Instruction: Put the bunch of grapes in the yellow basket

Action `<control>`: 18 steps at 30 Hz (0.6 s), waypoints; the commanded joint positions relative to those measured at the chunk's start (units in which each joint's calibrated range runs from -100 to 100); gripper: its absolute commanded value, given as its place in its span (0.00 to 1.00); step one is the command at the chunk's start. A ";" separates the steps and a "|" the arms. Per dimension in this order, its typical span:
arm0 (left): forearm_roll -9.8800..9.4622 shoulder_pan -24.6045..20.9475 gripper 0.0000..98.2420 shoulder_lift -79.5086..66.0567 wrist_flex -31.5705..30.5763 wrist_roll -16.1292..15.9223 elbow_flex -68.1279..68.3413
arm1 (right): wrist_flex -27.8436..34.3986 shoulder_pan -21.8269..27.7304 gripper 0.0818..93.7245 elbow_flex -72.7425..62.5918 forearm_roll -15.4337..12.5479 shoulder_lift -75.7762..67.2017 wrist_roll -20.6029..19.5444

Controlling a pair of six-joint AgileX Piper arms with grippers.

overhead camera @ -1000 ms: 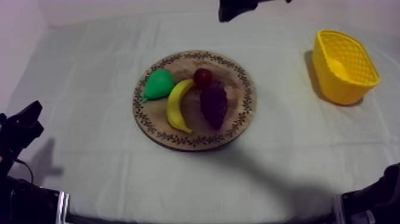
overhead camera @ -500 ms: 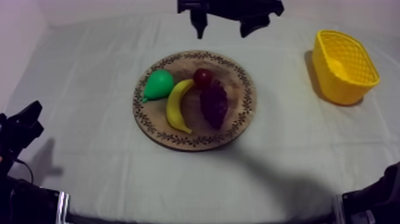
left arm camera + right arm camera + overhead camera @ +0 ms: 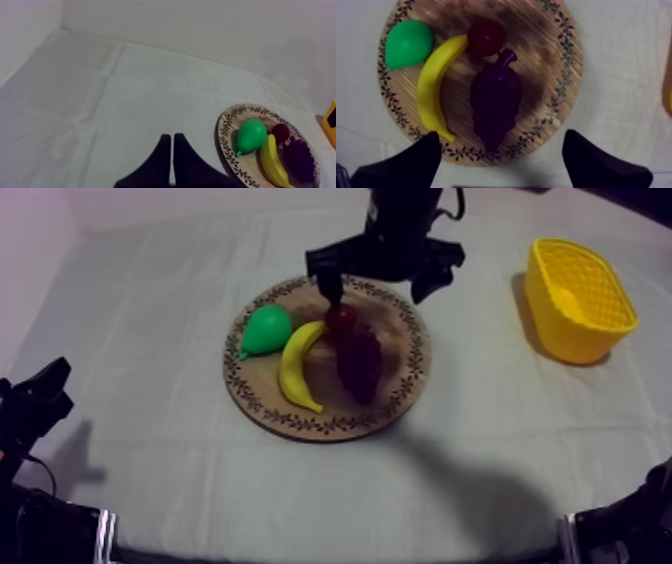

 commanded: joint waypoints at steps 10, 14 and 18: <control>0.00 -0.01 0.00 0.00 0.00 -0.04 -0.01 | -14.35 0.81 0.86 7.93 -4.31 8.88 1.30; 0.00 -0.01 0.00 0.00 0.00 -0.04 -0.01 | -17.22 0.80 0.82 8.47 -5.00 11.93 1.63; 0.00 -0.01 0.00 0.00 0.00 -0.04 -0.01 | -18.76 0.83 0.76 7.75 -5.41 14.48 1.98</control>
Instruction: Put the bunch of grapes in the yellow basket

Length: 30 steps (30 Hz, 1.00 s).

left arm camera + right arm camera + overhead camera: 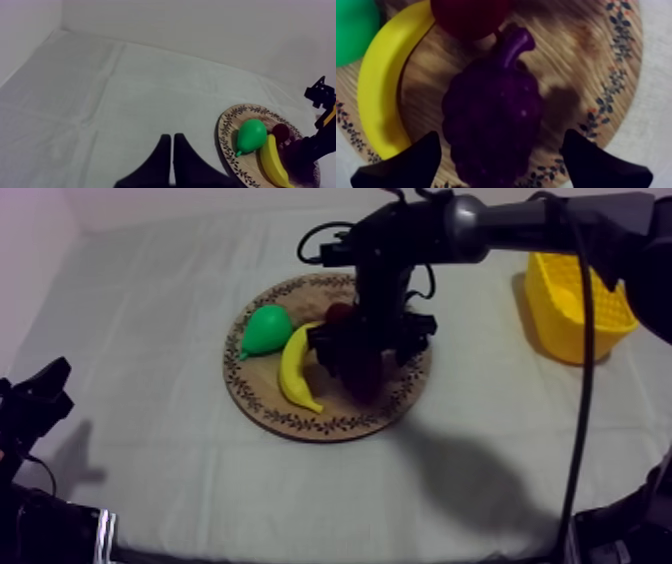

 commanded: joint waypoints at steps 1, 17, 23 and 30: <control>0.00 -0.01 0.00 0.00 0.00 -0.01 -0.01 | -0.16 0.05 0.75 -0.66 -0.28 1.12 0.22; 0.00 -0.01 0.00 0.00 0.00 -0.01 -0.01 | 0.04 0.71 0.27 -2.41 -0.16 0.52 1.70; 0.00 -0.01 0.00 0.00 0.00 -0.01 -0.01 | 2.14 0.95 0.26 0.49 1.52 -9.41 2.68; 0.00 -0.01 0.00 0.00 0.00 -0.01 -0.01 | 4.71 4.12 0.25 4.42 4.64 -24.87 5.43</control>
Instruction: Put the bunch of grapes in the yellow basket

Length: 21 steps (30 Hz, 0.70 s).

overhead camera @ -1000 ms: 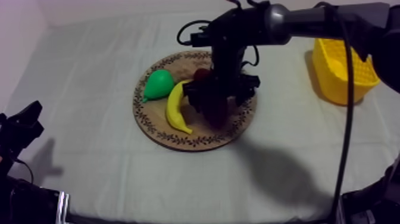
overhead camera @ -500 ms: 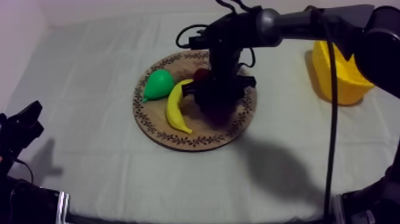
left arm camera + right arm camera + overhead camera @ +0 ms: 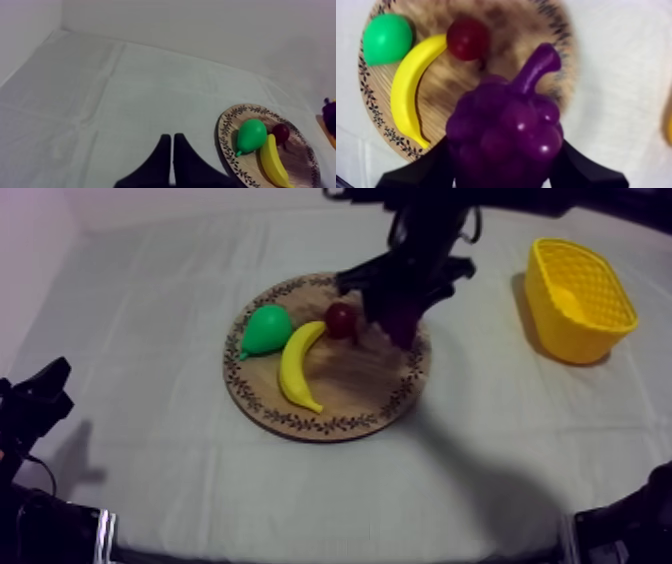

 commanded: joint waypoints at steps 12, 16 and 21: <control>0.00 -0.01 0.00 0.00 0.00 -0.01 -0.01 | -2.12 14.93 0.27 4.77 4.66 -24.66 11.16; 0.00 -0.01 0.00 0.00 0.00 -0.01 -0.01 | -4.99 20.61 0.26 4.77 4.97 -26.57 15.51; 0.00 -0.01 0.00 0.00 0.00 -0.01 -0.01 | -11.18 26.85 0.26 5.93 5.00 -25.99 19.77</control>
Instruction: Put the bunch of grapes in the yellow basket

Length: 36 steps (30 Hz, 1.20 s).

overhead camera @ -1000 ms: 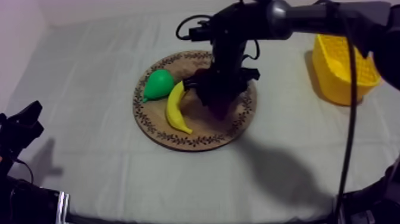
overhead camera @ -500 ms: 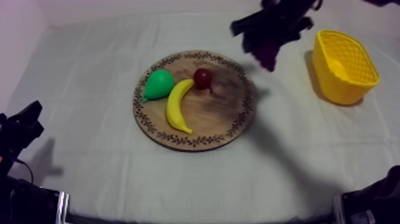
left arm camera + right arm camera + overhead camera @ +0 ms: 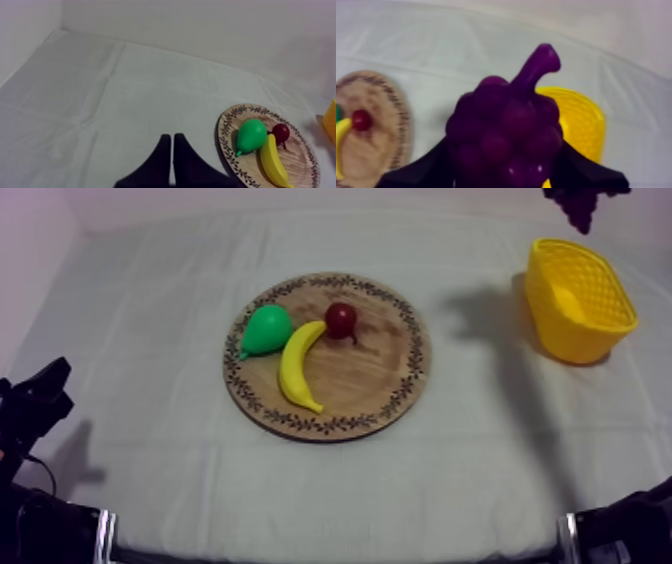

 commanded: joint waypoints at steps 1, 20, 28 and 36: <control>0.00 -0.01 0.00 0.00 0.00 -0.01 -0.01 | -3.77 5.22 0.26 0.70 -0.21 0.93 3.38; 0.00 -0.01 0.00 0.00 0.00 0.04 -0.01 | -15.85 12.70 0.28 8.21 -2.23 20.16 8.40; 0.00 -0.01 0.00 0.00 0.00 0.04 -0.01 | -15.61 12.69 0.50 8.44 -3.21 27.61 8.46; 0.00 -0.01 0.00 0.00 0.00 0.04 -0.01 | -13.06 12.95 0.80 4.96 -3.42 30.00 7.56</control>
